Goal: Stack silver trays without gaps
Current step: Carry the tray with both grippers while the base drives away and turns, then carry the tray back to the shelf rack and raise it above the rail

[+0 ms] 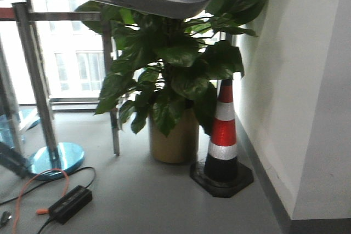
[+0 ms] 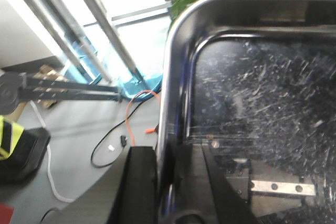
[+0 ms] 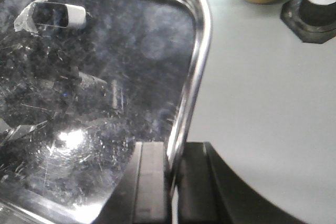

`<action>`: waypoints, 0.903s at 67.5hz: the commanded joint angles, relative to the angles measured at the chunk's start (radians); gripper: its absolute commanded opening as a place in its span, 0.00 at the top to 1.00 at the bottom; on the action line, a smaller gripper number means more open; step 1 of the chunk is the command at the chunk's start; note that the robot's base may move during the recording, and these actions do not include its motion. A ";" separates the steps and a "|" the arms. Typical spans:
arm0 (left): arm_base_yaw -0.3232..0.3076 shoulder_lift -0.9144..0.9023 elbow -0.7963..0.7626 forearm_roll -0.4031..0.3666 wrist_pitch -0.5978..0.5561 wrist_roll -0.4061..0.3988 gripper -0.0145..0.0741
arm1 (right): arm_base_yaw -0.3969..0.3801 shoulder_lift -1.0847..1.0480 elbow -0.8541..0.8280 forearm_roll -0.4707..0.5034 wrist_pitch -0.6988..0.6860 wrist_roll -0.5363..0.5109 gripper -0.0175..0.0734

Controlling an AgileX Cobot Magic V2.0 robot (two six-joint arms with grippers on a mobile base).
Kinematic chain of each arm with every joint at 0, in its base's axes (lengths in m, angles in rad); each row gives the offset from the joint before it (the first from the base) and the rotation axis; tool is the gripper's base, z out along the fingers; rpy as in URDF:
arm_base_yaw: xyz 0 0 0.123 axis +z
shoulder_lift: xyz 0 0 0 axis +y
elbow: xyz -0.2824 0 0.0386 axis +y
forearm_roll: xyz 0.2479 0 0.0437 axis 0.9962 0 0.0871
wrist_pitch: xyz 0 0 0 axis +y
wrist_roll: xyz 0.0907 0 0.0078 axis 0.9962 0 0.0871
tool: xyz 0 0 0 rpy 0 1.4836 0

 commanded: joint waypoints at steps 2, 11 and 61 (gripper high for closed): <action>-0.014 0.012 -0.002 -0.023 -0.151 -0.003 0.85 | 0.014 -0.009 -0.016 0.015 -0.224 -0.015 0.83; -0.014 0.012 -0.002 -0.023 -0.151 -0.003 0.85 | 0.014 -0.009 -0.016 0.015 -0.224 -0.015 0.83; -0.014 0.012 -0.002 -0.023 -0.151 -0.003 0.85 | 0.014 -0.009 -0.016 0.015 -0.224 -0.015 0.83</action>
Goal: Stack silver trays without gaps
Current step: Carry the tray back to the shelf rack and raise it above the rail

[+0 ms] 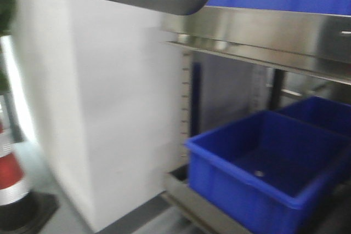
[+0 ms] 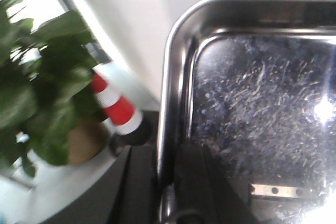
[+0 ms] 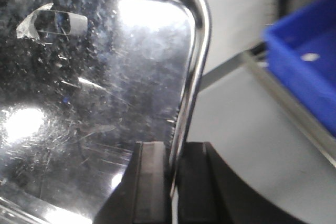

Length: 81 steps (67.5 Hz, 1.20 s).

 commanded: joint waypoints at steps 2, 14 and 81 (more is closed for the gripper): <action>-0.014 0.015 -0.002 -0.023 -0.152 -0.003 0.85 | 0.016 -0.009 -0.016 0.017 -0.218 -0.015 0.83; -0.014 0.015 -0.002 -0.023 -0.152 -0.003 0.85 | 0.016 -0.009 -0.016 0.017 -0.218 -0.015 0.83; -0.014 0.015 -0.002 -0.023 -0.152 -0.003 0.85 | 0.016 -0.009 -0.016 0.017 -0.218 -0.015 0.83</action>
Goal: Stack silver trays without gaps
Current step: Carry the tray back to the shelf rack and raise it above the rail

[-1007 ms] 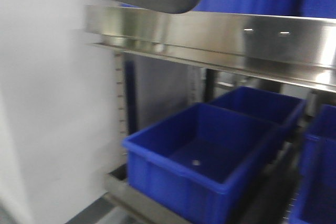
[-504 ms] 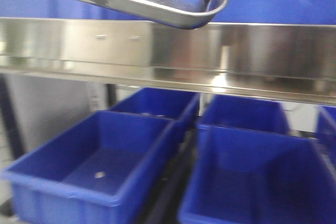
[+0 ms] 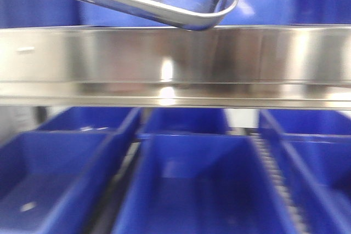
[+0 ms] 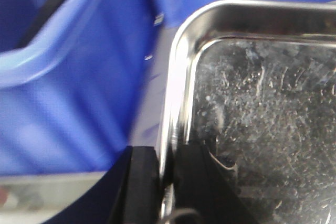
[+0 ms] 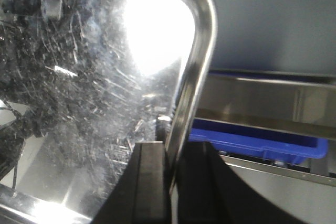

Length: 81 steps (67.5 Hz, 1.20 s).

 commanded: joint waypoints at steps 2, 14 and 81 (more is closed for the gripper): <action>-0.014 0.006 -0.002 -0.021 -0.086 -0.003 0.85 | 0.018 -0.009 -0.016 0.008 -0.317 -0.017 0.83; -0.014 0.006 -0.002 -0.021 -0.086 -0.003 0.85 | 0.018 -0.009 -0.016 0.008 -0.317 -0.017 0.83; -0.014 0.006 -0.002 -0.053 -0.133 -0.003 0.85 | 0.016 -0.009 -0.016 0.008 -0.282 -0.023 0.83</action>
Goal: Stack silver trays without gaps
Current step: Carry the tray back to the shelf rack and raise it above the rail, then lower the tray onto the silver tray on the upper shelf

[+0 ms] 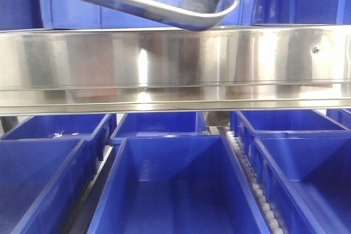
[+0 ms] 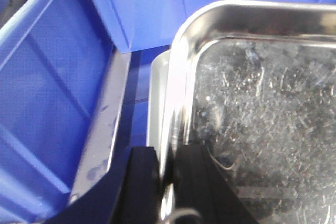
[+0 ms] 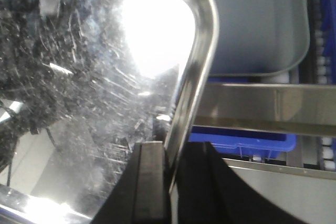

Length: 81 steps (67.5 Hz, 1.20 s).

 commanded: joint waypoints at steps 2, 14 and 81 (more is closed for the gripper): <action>-0.014 0.006 -0.002 -0.069 -0.123 -0.003 0.85 | 0.011 -0.009 -0.016 0.007 -0.269 -0.023 0.83; 0.020 0.008 -0.006 -0.314 -0.183 0.001 0.85 | -0.048 -0.009 -0.016 -0.051 -0.121 -0.026 0.83; 0.516 0.377 -0.327 -0.820 -0.492 0.451 0.85 | -0.339 0.481 -0.450 0.027 -0.274 -0.160 0.83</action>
